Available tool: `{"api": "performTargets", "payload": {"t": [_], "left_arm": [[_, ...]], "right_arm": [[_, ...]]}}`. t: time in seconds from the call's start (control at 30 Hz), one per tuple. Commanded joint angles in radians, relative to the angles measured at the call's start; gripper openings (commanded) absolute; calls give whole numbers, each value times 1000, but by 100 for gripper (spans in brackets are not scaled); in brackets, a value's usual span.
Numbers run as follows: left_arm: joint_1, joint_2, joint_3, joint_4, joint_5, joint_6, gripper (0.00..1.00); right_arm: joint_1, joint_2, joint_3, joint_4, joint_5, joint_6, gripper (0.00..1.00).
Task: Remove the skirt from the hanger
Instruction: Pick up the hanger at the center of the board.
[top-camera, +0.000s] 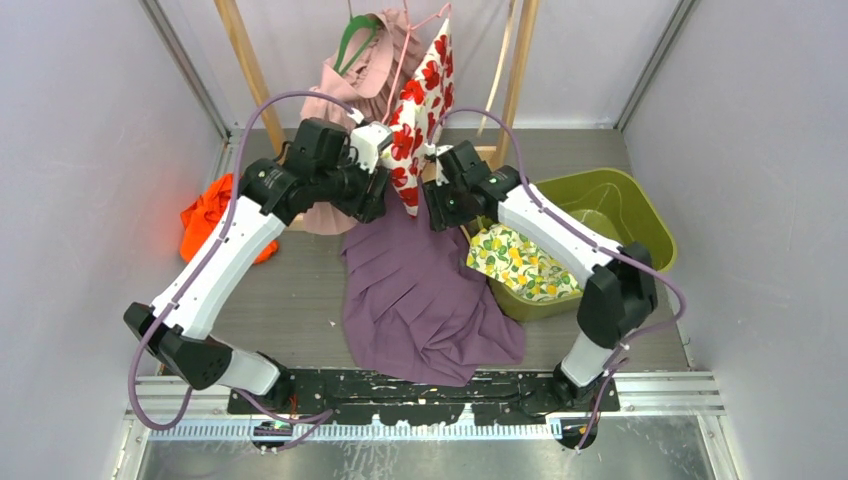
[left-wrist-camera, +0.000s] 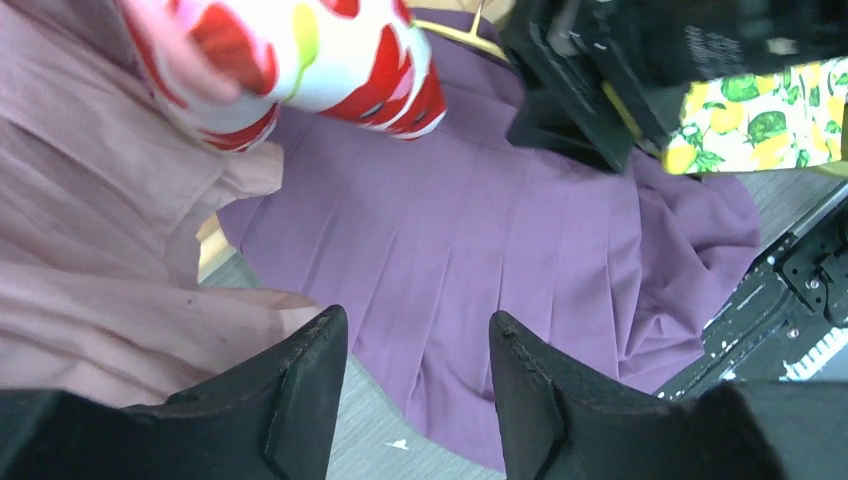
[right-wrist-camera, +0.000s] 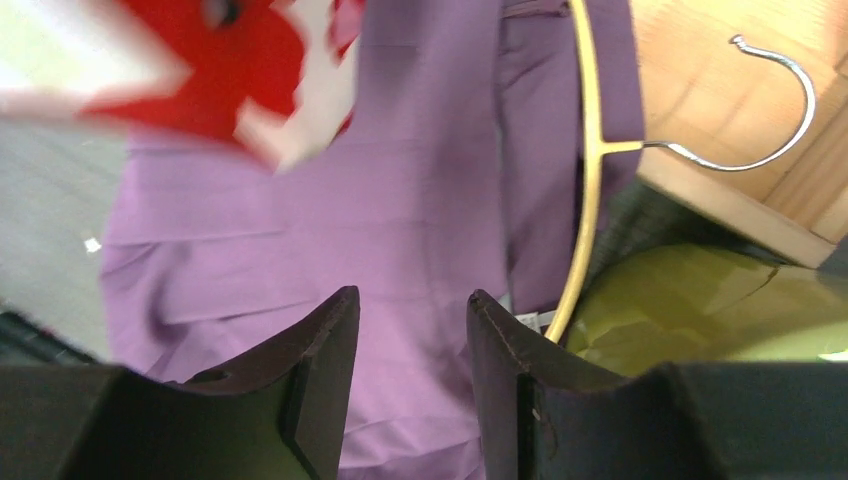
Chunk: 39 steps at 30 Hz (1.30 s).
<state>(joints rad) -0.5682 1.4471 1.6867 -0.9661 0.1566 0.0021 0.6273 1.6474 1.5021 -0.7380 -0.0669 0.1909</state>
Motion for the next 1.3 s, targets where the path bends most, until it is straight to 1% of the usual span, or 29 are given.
{"api": "performTargets", "payload": {"t": [0.0, 0.13, 0.37, 0.53, 0.93, 1.13, 1.2, 1.23, 1.27], "left_arm": [[2, -62, -18, -5, -11, -10, 54], [2, -94, -26, -24, -18, -5, 54], [2, -142, -55, -37, -35, -5, 54], [2, -147, -63, -48, -50, 12, 54], [2, -141, -64, -42, -76, 27, 54], [2, -127, -61, -41, -78, 29, 54], [2, -124, -54, -39, -80, 30, 54], [3, -121, -52, -40, -80, 31, 54], [2, -118, -50, -40, -80, 32, 54]], "right_arm": [[-8, 51, 23, 99, 164, 5, 50], [-35, 147, 81, 75, 195, 16, 51], [-58, 223, 65, 98, 313, 15, 50], [-98, 268, 57, 95, 292, 22, 49], [-107, 311, 10, 108, 267, 21, 46], [-107, 328, -1, 127, 197, 22, 40], [-107, 324, -3, 126, 184, 15, 33], [-107, 321, -4, 123, 181, 9, 28], [-107, 314, -4, 118, 172, 2, 20]]}}
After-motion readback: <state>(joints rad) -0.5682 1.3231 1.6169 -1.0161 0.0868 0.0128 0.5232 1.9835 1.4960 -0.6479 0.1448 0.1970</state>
